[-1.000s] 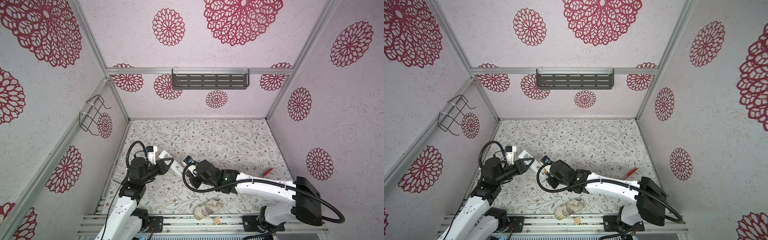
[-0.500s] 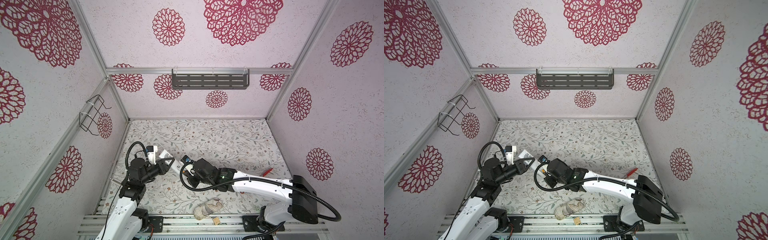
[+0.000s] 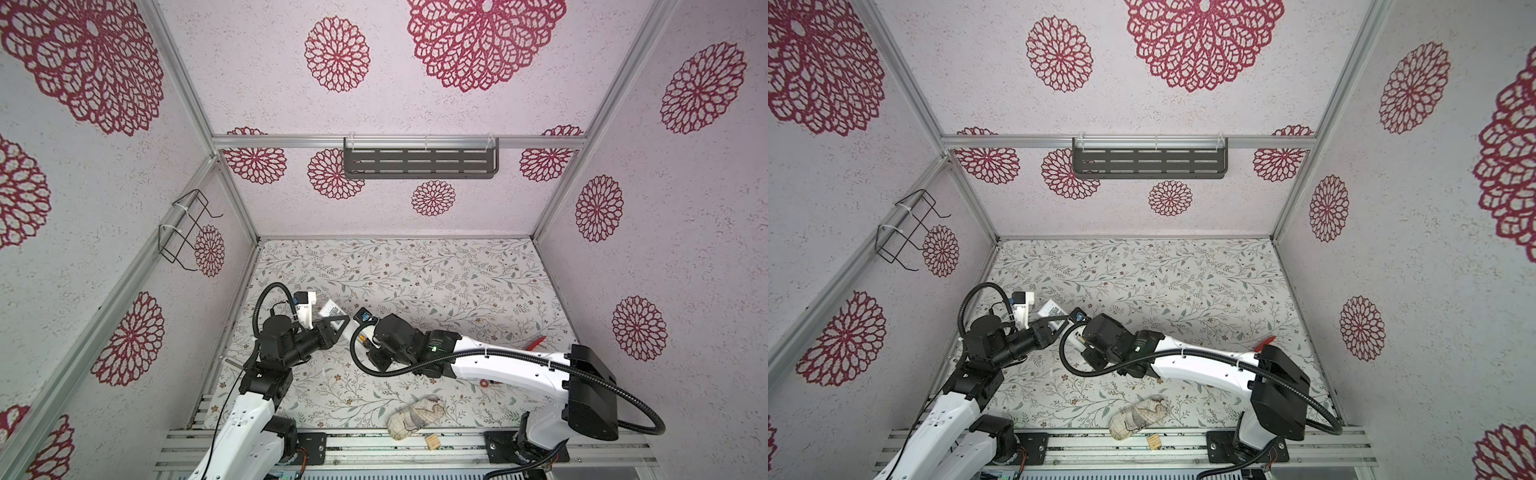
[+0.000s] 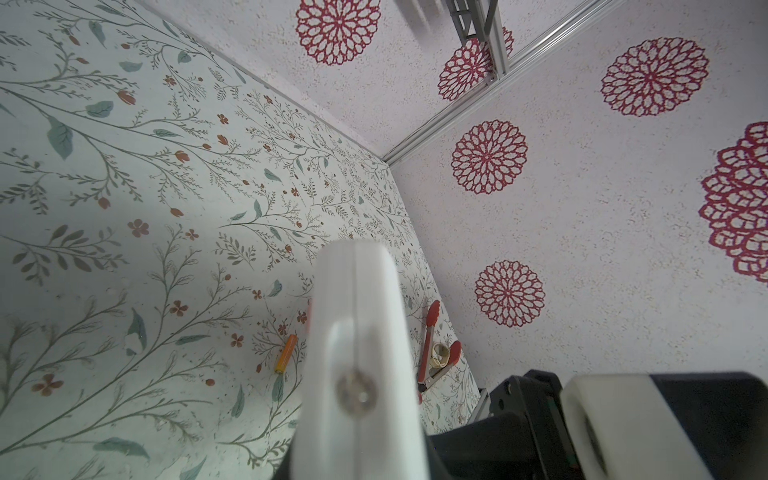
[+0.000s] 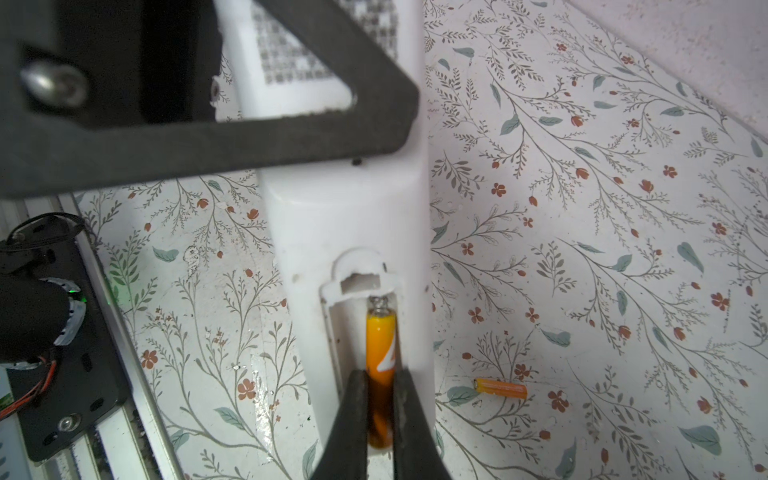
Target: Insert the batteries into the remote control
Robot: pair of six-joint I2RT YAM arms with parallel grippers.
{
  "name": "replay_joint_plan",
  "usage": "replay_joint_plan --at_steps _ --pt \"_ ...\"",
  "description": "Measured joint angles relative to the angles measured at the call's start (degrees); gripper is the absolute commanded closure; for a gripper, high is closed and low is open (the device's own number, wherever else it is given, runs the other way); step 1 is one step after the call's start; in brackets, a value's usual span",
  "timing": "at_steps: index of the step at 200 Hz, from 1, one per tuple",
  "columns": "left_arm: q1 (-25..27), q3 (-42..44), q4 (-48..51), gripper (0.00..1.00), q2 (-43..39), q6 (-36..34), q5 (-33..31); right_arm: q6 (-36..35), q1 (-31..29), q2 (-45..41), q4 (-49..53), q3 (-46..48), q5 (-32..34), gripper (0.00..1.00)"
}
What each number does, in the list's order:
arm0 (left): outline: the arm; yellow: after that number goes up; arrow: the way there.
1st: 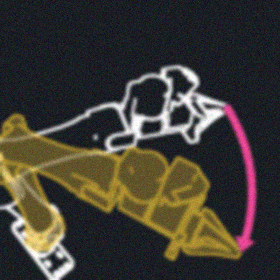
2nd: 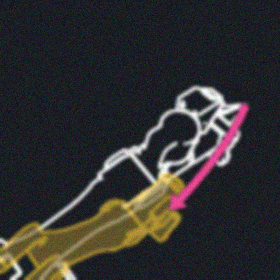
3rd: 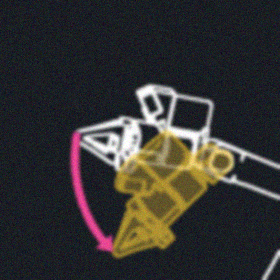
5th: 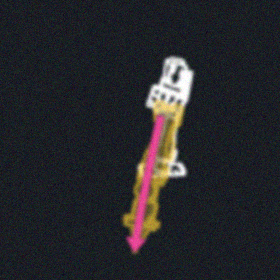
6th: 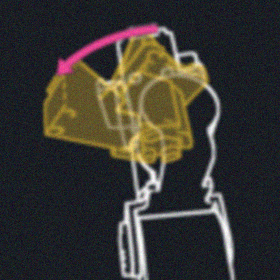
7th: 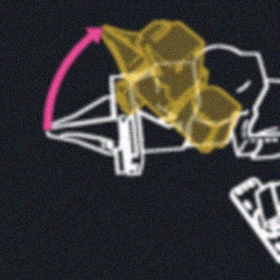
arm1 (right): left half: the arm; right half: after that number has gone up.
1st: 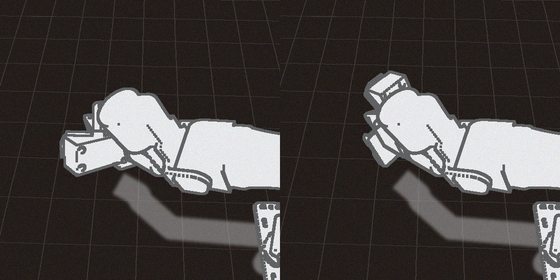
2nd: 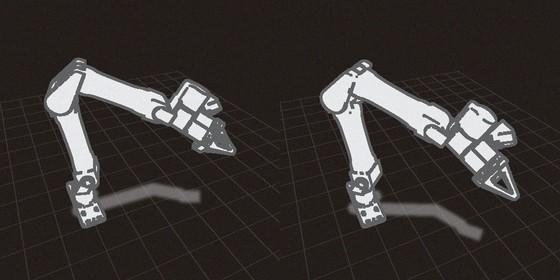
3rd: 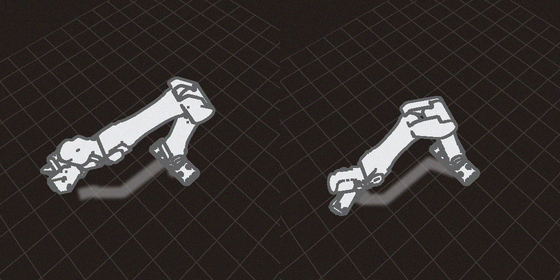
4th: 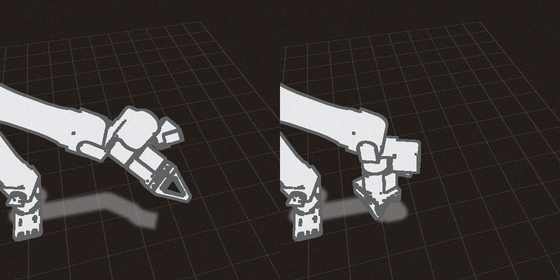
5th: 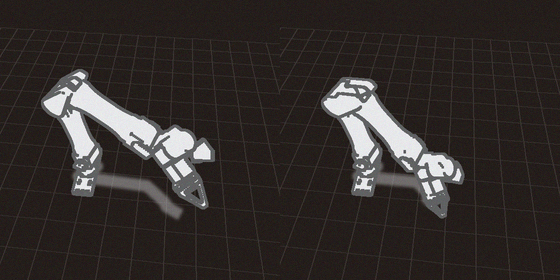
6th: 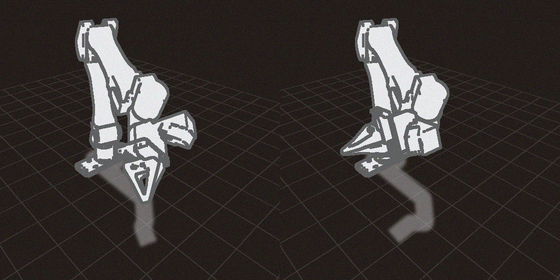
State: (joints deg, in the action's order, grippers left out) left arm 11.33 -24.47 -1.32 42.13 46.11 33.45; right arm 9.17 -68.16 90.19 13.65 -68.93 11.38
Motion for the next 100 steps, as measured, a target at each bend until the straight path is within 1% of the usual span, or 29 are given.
replay_joint_plan --at_steps 68,100 --pt "0.0 0.0 0.7 1.00 -1.4 0.0 -0.2 -2.3 -0.1 0.2 -0.6 -0.2 0.4 0.89" --pt "-0.3 0.0 0.7 1.00 -1.9 0.7 0.0 -4.3 0.0 0.2 -2.5 0.5 0.4 0.89"
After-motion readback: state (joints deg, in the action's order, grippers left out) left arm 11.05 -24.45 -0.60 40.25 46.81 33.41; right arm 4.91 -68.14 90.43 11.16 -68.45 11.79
